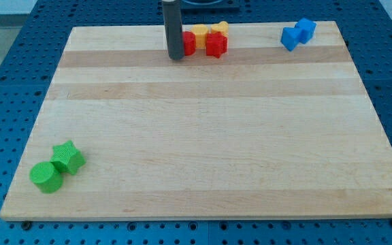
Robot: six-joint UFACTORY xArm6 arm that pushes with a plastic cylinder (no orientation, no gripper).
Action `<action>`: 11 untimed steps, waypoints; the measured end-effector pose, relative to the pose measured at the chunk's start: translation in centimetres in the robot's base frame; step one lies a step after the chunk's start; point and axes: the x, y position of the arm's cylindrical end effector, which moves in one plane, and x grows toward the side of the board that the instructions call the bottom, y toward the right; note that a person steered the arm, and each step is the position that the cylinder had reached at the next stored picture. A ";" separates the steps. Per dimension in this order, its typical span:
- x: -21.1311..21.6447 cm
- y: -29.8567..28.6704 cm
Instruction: Move your arm towards the bottom left
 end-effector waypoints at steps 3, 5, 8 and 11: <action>10.7 -2.7; 20.4 -3.2; 31.9 -8.6; 31.7 -19.3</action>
